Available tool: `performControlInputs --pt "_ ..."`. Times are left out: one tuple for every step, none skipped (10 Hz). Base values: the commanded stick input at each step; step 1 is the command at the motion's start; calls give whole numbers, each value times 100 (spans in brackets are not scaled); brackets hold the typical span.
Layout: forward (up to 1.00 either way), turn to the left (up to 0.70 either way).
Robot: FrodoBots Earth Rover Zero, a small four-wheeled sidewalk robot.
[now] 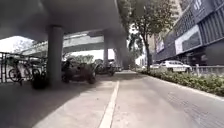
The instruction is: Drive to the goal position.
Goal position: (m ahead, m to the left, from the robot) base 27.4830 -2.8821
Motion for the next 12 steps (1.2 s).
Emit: performControlInputs --pt "45 0" --pt "45 0" --pt "45 0" --pt "45 0" --pt "45 0" --pt "45 0" --pt "45 0" --pt "45 0" --pt "45 0" --pt "45 0" --pt "45 0" --pt "45 0"
